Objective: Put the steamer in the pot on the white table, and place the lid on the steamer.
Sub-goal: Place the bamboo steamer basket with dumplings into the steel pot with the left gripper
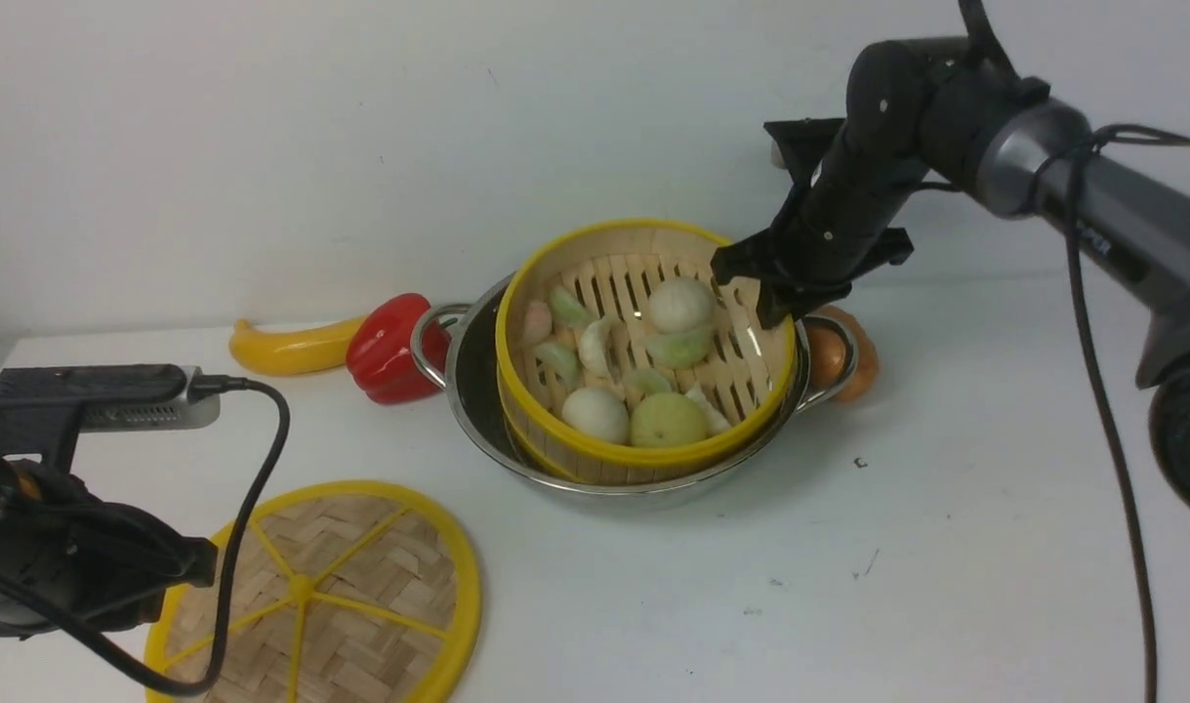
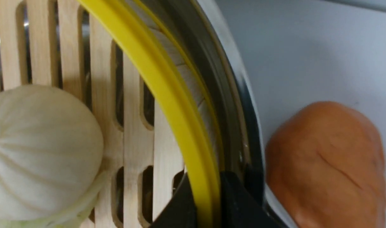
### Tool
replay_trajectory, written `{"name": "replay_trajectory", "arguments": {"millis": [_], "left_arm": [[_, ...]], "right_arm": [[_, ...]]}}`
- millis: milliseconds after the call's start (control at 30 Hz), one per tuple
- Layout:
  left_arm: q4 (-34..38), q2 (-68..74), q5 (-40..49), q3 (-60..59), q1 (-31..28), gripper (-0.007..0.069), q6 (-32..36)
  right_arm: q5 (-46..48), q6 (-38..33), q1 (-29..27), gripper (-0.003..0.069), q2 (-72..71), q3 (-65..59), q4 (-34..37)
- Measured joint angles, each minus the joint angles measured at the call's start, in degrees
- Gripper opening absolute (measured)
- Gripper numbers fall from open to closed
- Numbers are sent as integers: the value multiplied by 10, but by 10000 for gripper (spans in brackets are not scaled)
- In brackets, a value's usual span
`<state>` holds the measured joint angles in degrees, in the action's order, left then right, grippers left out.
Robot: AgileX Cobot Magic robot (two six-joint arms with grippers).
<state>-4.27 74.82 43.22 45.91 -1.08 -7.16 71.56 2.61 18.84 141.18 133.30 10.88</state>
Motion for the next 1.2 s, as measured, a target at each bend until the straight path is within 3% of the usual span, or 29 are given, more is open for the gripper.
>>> {"name": "replay_trajectory", "arguments": {"millis": [333, 800, 1200], "left_arm": [[0, 0, -11, 0, 0, 241, 0], [0, 0, -23, 0, 0, 241, 6], [15, 47, -72, 4, 0, 241, 7]], "right_arm": [[-1, -17, 0, 85, 16, 12, 22], [-6, -19, 0, 371, 15, 21, 51], [-9, 8, -31, 413, -65, 134, 43]]}}
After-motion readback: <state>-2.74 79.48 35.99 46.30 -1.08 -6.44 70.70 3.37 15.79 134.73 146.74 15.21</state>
